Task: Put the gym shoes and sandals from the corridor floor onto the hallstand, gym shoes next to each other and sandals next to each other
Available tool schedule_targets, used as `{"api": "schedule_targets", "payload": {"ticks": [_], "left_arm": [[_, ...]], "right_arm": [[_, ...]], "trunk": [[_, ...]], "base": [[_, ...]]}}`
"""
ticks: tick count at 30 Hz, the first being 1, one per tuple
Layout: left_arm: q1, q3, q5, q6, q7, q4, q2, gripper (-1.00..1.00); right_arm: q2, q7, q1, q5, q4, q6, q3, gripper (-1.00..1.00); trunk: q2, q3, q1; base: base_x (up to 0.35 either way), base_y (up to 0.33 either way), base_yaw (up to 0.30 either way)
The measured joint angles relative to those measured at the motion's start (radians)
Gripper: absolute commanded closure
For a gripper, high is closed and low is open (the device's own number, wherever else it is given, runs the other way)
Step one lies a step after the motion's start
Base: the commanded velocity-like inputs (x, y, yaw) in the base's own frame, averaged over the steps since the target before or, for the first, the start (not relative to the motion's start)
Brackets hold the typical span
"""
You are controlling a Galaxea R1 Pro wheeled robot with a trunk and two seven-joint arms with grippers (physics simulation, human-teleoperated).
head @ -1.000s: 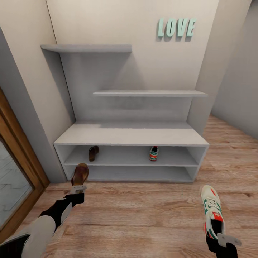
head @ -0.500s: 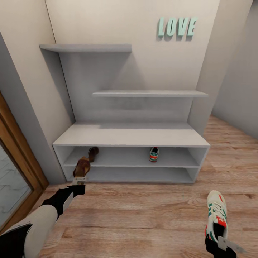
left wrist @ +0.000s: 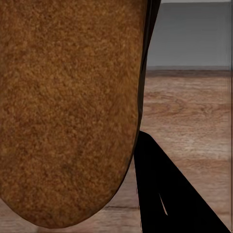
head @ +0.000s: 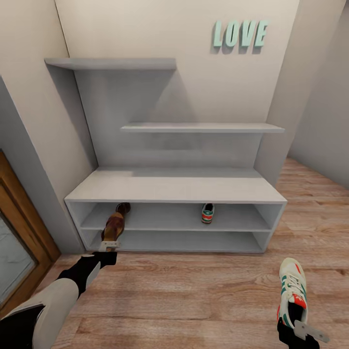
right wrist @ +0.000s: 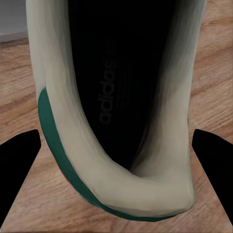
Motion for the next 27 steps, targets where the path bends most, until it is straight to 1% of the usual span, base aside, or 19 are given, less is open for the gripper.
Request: {"api": "schedule_targets", "payload": {"ticks": [8, 11, 19, 27], "left_arm": [[0.007, 0.006, 0.013, -0.043, 0.005, 0.005, -0.004, 1.00], [0.007, 0.006, 0.014, -0.043, 0.007, 0.003, -0.007, 1.00], [-0.006, 0.001, 0.013, 0.002, 0.003, -0.001, -0.047, 1.00], [-0.013, 0.001, 0.012, 0.049, 0.004, -0.003, -0.051, 1.00]], "right_arm": [[-0.006, 0.004, 0.001, -0.002, -0.001, 0.001, -0.001, 1.00], [-0.006, 0.004, 0.002, -0.002, -0.001, 0.001, -0.001, 1.00], [-0.007, 0.003, 0.002, -0.003, -0.002, 0.000, -0.001, 1.00], [-0.006, 0.002, 0.002, -0.004, -0.002, 0.000, -0.002, 1.00]], "trunk": [[0.000, 0.000, 0.000], [0.000, 0.000, 0.000], [0.000, 0.000, 0.000], [0.000, 0.000, 0.000]], "base": [[0.000, 0.000, 0.000], [0.000, 0.000, 0.000], [0.000, 0.000, 0.000], [0.000, 0.000, -0.004]]}}
